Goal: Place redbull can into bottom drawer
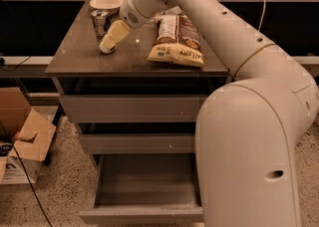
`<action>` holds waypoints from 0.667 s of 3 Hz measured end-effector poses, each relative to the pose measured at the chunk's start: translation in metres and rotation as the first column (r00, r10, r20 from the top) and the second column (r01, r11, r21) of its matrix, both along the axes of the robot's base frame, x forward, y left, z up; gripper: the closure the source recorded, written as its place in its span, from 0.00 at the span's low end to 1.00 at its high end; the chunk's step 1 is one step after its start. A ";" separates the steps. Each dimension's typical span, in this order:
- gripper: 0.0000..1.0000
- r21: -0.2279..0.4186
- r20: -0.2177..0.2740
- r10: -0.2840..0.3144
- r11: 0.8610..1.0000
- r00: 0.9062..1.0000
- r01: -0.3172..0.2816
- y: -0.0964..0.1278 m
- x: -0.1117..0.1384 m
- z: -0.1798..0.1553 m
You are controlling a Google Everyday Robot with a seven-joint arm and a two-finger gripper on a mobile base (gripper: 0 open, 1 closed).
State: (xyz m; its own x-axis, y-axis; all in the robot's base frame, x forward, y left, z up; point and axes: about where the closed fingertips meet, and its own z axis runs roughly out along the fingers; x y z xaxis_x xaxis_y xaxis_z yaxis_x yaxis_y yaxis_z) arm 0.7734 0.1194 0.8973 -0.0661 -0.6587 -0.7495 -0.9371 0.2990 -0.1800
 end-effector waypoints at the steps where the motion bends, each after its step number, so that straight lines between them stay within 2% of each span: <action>1: 0.00 0.021 0.006 0.053 0.998 0.999 -0.053 0.025 0.003 0.003; 2: 0.19 0.042 0.018 0.095 0.995 0.995 -0.095 0.047 0.005 0.008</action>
Offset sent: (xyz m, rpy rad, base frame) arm 0.0105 0.0663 0.0217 0.0696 -0.0386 0.1372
